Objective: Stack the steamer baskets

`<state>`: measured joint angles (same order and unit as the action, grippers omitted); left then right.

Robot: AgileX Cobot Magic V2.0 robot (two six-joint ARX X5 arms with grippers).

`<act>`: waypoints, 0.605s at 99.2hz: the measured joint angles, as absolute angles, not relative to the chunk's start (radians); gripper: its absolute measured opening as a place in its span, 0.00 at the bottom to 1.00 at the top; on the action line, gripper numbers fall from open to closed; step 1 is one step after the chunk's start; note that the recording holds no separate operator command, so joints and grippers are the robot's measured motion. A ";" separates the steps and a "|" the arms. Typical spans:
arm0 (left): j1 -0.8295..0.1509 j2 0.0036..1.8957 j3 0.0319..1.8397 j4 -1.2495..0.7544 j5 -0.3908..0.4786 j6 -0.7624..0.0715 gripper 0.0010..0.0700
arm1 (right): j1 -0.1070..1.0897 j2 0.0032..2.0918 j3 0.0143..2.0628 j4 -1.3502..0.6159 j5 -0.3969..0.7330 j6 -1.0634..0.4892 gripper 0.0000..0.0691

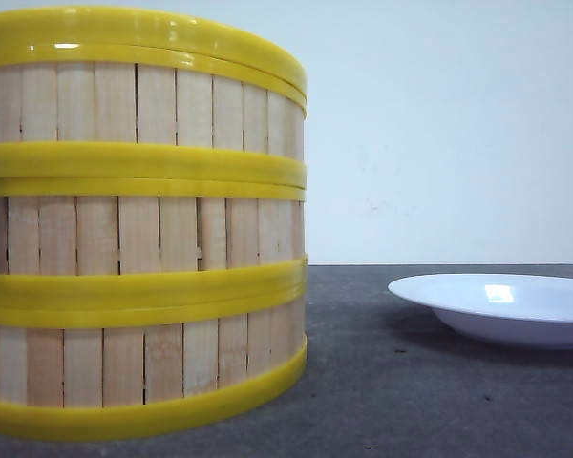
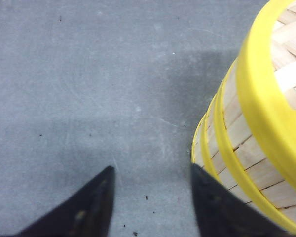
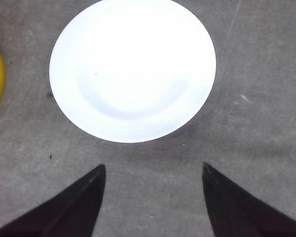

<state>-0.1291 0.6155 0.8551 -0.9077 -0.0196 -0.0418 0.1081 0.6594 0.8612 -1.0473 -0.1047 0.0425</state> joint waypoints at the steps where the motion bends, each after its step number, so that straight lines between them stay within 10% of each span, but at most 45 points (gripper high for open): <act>1: -0.129 0.616 0.855 -0.908 -0.019 -0.042 0.29 | 0.108 0.659 0.861 -1.047 -0.105 0.043 0.45; 16: -0.129 0.616 0.855 -0.905 -0.020 -0.044 0.03 | 0.108 0.660 0.861 -1.041 -0.105 0.049 0.07; 60: -0.129 0.615 0.855 -0.908 -0.020 -0.065 0.01 | 0.108 0.660 0.861 -1.029 -0.105 0.058 0.02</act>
<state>-0.1291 0.6151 0.8551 -0.9081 -0.0196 -0.0647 0.1081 0.6598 0.8612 -1.0294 -0.1051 0.0578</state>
